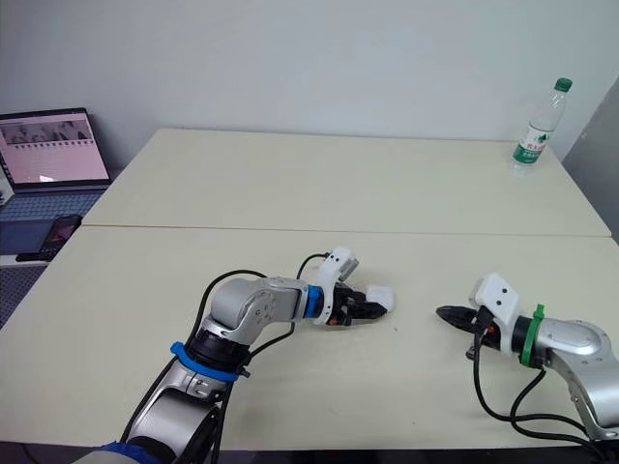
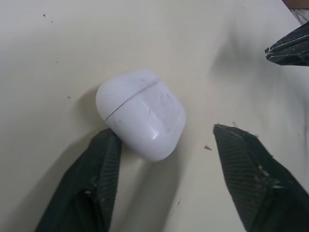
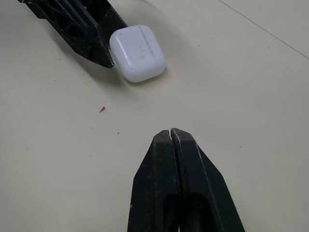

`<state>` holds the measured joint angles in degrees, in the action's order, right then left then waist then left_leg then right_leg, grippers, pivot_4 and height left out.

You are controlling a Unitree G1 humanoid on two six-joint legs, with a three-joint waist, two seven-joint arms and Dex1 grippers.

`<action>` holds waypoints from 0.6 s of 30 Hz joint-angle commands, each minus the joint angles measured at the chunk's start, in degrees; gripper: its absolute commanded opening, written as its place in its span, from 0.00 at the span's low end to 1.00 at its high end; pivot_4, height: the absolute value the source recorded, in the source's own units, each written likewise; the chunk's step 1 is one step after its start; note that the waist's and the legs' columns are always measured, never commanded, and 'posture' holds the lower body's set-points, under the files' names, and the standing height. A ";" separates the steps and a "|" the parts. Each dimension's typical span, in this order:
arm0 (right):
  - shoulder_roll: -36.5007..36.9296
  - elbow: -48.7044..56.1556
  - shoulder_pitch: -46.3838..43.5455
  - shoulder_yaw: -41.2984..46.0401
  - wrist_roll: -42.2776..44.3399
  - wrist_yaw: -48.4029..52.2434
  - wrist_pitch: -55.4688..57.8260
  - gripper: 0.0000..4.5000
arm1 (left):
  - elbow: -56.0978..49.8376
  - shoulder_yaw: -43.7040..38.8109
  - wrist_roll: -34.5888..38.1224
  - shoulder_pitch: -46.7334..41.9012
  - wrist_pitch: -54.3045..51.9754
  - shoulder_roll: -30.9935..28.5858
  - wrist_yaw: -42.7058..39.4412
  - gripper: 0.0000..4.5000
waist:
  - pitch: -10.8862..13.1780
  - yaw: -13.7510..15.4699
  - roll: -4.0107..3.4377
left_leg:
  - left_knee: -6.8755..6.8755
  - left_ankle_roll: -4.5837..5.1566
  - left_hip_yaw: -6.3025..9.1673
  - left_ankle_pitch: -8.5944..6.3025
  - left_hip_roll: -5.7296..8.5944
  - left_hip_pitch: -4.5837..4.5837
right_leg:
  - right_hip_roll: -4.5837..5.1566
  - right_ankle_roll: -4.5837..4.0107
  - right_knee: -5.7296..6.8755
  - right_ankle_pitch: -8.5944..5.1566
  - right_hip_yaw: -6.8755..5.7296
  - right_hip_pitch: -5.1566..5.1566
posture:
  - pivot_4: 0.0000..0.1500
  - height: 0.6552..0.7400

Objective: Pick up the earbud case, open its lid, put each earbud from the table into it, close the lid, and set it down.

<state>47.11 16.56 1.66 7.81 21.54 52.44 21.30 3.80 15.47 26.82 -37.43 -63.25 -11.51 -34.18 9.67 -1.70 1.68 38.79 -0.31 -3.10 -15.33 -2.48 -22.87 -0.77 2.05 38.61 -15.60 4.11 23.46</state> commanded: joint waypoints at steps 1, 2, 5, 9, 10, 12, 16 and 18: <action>-0.78 0.92 0.33 2.57 1.71 0.40 -1.43 0.00 | -4.84 -1.60 -0.39 1.72 1.09 -2.64 -0.19 0.91 | 0.00 -0.20 0.01 | 0.00 0.00 -0.01 0.00 -0.02 0.02 | 0.00 0.00 0.01 0.00 0.01 0.00 | 1.00 0.95; -1.17 0.88 0.38 2.74 2.10 0.59 -1.61 0.00 | -7.54 -1.60 0.07 3.08 1.53 -4.43 -1.40 0.98 | 0.01 -0.25 0.01 | -0.01 0.00 -0.01 0.00 -0.06 0.03 | -0.01 -0.01 0.03 0.00 0.03 0.00 | 1.00 0.95; -2.54 -0.24 0.92 2.91 2.04 1.20 -4.08 0.00 | -15.98 -0.91 1.19 8.29 3.68 -10.50 -5.31 0.99 | 0.01 -0.37 0.00 | -0.03 -0.01 0.03 0.00 -0.14 0.09 | -0.02 -0.11 0.19 -0.06 0.08 0.04 | 1.00 0.95; -4.07 -2.99 2.24 3.13 1.68 2.12 -7.24 0.00 | -25.29 -1.28 -0.59 17.88 13.01 -18.82 -9.83 0.99 | 0.03 -0.21 0.01 | -0.05 -0.02 0.08 0.00 -0.16 0.09 | 0.06 -0.28 0.24 -0.15 0.02 0.05 | 1.00 0.95; -4.24 -3.46 2.76 3.04 1.27 2.20 -8.09 0.00 | -26.43 -2.03 -2.03 20.42 17.12 -19.87 -9.70 0.99 | 0.03 -0.11 0.01 | -0.07 -0.03 0.08 -0.01 -0.15 0.10 | 0.14 -0.30 0.24 -0.17 0.02 0.05 | 1.00 0.95; -4.34 -4.61 3.59 2.54 -0.25 2.22 -10.33 0.00 | -27.30 -3.76 -4.34 24.87 25.32 -21.57 -10.18 0.99 | 0.05 0.00 0.02 | -0.07 -0.04 0.07 -0.01 -0.10 0.07 | 0.28 -0.32 0.22 -0.18 -0.01 0.06 | 1.00 0.95; -5.21 -5.62 5.85 2.94 2.19 4.74 -11.15 0.21 | -25.54 -8.21 -8.68 33.09 40.92 -23.76 -11.00 1.00 | 0.06 0.14 0.05 | -0.05 -0.03 0.04 -0.01 -0.06 0.07 | 0.39 -0.32 0.20 -0.18 -0.02 0.04 | 1.00 0.95; -5.32 -7.55 6.74 3.04 0.94 5.36 -13.81 0.36 | -23.72 -10.06 -10.87 36.25 47.92 -24.48 -11.23 1.00 | 0.07 0.15 0.05 | -0.05 -0.03 0.04 -0.01 -0.08 0.07 | 0.39 -0.34 0.19 -0.19 -0.03 0.04 | 1.00 0.95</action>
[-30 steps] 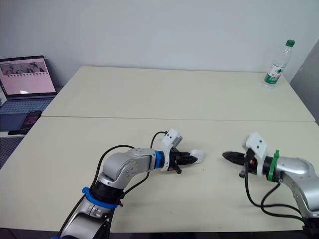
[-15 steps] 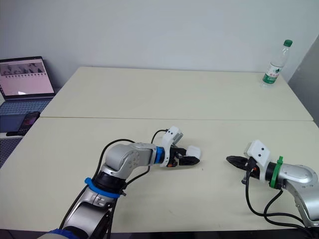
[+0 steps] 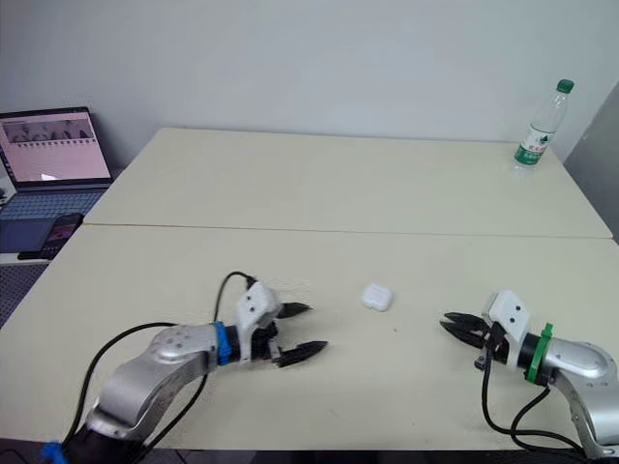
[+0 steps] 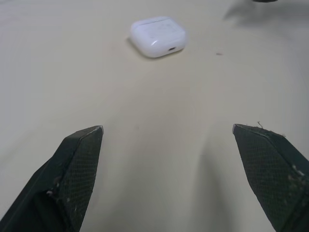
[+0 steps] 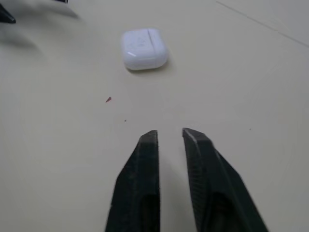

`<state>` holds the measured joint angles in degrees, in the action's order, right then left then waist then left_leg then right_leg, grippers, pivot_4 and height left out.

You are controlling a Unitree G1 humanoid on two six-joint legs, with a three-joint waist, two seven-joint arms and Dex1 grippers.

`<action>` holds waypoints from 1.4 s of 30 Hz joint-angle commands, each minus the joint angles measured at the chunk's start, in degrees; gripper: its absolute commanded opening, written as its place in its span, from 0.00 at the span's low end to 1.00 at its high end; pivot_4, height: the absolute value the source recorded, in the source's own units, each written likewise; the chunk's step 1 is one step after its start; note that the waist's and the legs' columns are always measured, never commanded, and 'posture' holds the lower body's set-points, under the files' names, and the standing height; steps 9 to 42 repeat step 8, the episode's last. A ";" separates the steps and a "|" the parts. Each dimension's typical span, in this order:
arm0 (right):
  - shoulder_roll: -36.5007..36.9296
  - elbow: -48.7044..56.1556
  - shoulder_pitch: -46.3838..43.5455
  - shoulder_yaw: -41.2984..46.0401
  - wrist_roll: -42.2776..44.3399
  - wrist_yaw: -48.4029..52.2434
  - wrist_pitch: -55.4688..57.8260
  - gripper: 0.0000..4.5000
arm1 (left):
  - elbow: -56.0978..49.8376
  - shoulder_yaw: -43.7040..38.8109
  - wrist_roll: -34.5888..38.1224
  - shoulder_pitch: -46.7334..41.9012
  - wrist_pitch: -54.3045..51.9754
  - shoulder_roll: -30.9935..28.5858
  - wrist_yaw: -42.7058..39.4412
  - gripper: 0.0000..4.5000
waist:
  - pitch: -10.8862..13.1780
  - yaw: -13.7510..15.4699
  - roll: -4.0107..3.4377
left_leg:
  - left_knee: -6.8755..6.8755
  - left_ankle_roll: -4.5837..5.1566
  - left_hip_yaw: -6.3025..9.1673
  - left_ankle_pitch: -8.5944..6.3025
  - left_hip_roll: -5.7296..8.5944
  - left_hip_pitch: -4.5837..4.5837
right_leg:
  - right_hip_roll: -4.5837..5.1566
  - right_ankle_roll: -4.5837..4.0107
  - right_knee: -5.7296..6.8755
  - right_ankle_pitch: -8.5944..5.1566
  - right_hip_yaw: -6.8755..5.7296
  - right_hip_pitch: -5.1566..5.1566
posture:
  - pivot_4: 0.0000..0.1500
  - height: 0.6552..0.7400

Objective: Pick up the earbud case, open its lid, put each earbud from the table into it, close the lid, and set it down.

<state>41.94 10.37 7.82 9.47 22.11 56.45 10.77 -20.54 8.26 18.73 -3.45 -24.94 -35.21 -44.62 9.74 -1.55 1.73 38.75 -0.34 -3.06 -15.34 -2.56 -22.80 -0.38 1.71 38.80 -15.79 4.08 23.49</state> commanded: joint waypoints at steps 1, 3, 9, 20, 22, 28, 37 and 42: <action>-0.21 -2.26 0.94 1.40 -0.44 1.51 -4.76 0.44 | 1.27 -3.52 -3.36 3.36 12.03 -0.86 -0.86 1.00 | 0.00 0.00 0.00 | 0.00 0.00 0.00 0.00 0.00 0.00 | 0.00 -0.03 0.00 -0.02 0.00 0.00 | 1.00 0.95; -0.90 -4.76 1.53 2.09 -0.15 2.24 -6.93 0.61 | 1.83 -5.44 -2.33 5.58 13.65 -0.25 -0.62 1.00 | 0.00 -0.01 0.00 | 0.00 0.00 -0.04 0.00 -0.01 0.01 | 0.01 -0.09 -0.01 -0.05 0.01 0.00 | 1.00 0.95; -1.55 -9.70 2.00 2.69 -0.01 3.59 -11.46 1.00 | 3.84 -6.23 -2.97 8.42 17.35 -0.02 -0.92 1.00 | 0.01 -0.01 0.01 | 0.00 0.01 -0.04 0.00 -0.02 0.02 | 0.01 -0.05 0.00 -0.03 -0.02 0.00 | 1.00 0.95; -1.55 -9.70 2.00 2.69 -0.01 3.59 -11.46 1.00 | 3.84 -6.23 -2.97 8.42 17.35 -0.02 -0.92 1.00 | 0.01 -0.01 0.01 | 0.00 0.01 -0.04 0.00 -0.02 0.02 | 0.01 -0.05 0.00 -0.03 -0.02 0.00 | 1.00 0.95; -1.55 -9.70 2.00 2.69 -0.01 3.59 -11.46 1.00 | 3.84 -6.23 -2.97 8.42 17.35 -0.02 -0.92 1.00 | 0.01 -0.01 0.01 | 0.00 0.01 -0.04 0.00 -0.02 0.02 | 0.01 -0.05 0.00 -0.03 -0.02 0.00 | 1.00 0.95; -1.55 -9.70 2.00 2.69 -0.01 3.59 -11.46 1.00 | 3.84 -6.23 -2.97 8.42 17.35 -0.02 -0.92 1.00 | 0.01 -0.01 0.01 | 0.00 0.01 -0.04 0.00 -0.02 0.02 | 0.01 -0.05 0.00 -0.03 -0.02 0.00 | 1.00 0.95; -1.55 -9.70 2.00 2.69 -0.01 3.59 -11.46 1.00 | 3.84 -6.23 -2.97 8.42 17.35 -0.02 -0.92 1.00 | 0.01 -0.01 0.01 | 0.00 0.01 -0.04 0.00 -0.02 0.02 | 0.01 -0.05 0.00 -0.03 -0.02 0.00 | 1.00 0.95; -1.55 -9.70 2.00 2.69 -0.01 3.59 -11.46 1.00 | 3.84 -6.23 -2.97 8.42 17.35 -0.02 -0.92 1.00 | 0.01 -0.01 0.01 | 0.00 0.01 -0.04 0.00 -0.02 0.02 | 0.01 -0.05 0.00 -0.03 -0.02 0.00 | 1.00 0.95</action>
